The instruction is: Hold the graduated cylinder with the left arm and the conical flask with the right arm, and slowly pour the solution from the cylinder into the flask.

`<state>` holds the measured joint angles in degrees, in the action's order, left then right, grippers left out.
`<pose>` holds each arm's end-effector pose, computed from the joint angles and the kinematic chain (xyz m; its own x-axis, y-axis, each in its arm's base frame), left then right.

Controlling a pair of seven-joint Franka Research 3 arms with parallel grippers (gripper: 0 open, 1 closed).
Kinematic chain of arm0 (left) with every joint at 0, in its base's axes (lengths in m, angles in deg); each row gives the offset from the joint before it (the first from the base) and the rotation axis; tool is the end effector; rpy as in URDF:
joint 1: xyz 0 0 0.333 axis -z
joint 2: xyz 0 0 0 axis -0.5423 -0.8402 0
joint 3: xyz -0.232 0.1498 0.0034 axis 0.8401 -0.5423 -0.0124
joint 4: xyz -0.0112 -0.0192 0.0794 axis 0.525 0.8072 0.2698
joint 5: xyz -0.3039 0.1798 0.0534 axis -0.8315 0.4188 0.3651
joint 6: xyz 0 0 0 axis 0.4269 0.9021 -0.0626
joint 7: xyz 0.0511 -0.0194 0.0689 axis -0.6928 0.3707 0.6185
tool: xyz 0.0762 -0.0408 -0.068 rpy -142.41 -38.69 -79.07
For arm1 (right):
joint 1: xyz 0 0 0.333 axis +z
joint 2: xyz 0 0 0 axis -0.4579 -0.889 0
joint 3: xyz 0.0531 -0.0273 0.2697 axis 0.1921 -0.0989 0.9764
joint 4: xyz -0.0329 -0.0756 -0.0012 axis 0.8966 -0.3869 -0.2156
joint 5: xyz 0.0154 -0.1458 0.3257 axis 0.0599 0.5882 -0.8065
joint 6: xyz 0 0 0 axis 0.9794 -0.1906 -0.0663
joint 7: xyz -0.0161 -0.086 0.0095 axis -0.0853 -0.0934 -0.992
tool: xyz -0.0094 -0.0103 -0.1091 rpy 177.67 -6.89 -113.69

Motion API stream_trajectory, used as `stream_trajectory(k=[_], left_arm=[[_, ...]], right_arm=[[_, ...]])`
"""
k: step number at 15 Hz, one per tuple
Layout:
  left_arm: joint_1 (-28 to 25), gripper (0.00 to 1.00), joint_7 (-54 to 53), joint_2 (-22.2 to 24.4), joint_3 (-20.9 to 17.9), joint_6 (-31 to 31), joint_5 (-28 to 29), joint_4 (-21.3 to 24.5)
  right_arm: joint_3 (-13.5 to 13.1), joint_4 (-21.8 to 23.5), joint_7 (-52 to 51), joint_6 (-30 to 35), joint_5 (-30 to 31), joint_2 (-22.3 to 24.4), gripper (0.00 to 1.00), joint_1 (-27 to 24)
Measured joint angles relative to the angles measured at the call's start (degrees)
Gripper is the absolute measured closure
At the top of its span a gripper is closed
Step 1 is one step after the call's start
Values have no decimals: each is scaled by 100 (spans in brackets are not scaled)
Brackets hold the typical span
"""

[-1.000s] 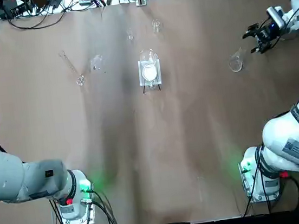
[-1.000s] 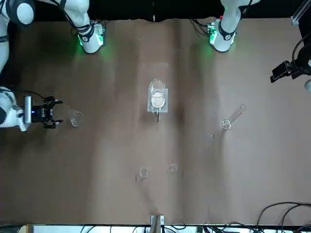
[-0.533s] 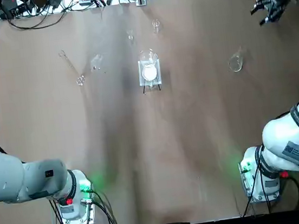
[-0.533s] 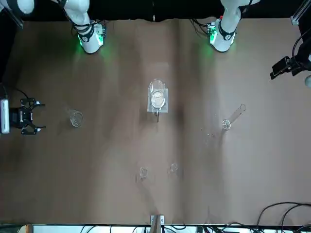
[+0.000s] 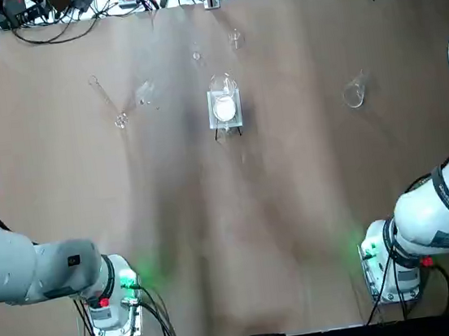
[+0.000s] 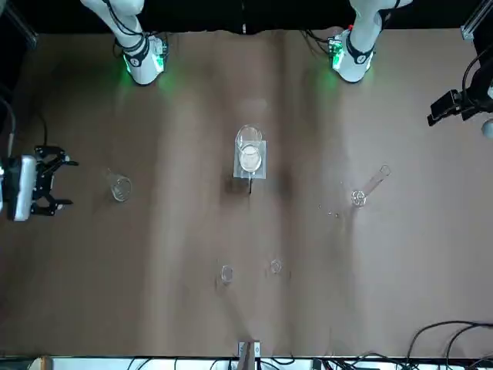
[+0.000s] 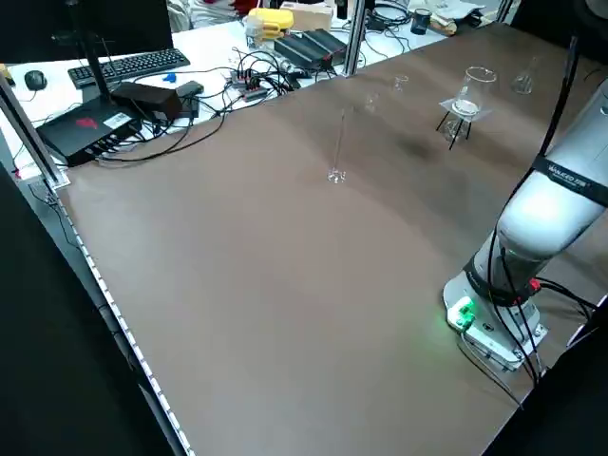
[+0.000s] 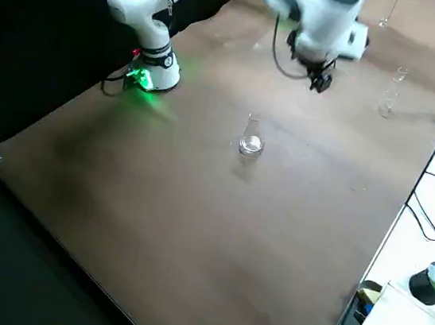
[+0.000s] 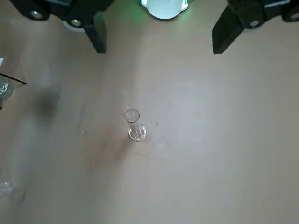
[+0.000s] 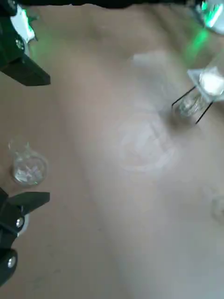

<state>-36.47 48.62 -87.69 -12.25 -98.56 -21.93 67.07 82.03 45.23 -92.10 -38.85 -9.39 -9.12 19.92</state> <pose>0.4949 -0.0010 0.5942 0.9885 0.1187 -0.0940 0.1201 -0.9927 0.0087 0.5832 -0.0606 0.4555 0.4244 0.8491 0.3144 0.8754 -0.2960 -0.3823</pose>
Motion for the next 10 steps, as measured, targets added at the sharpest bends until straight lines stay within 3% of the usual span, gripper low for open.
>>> stream_trajectory(k=[5,6,10], left_arm=[[59,0,0,0,26,2,0,-1],[73,0,0,0,73,7,0,0],[65,0,0,0,89,10,0,0]], right_arm=[[0,0,2142,-89,1034,367,0,852],[1,-2,3059,-130,1432,510,0,1114],[5,9,5261,-114,1825,840,0,1527]])
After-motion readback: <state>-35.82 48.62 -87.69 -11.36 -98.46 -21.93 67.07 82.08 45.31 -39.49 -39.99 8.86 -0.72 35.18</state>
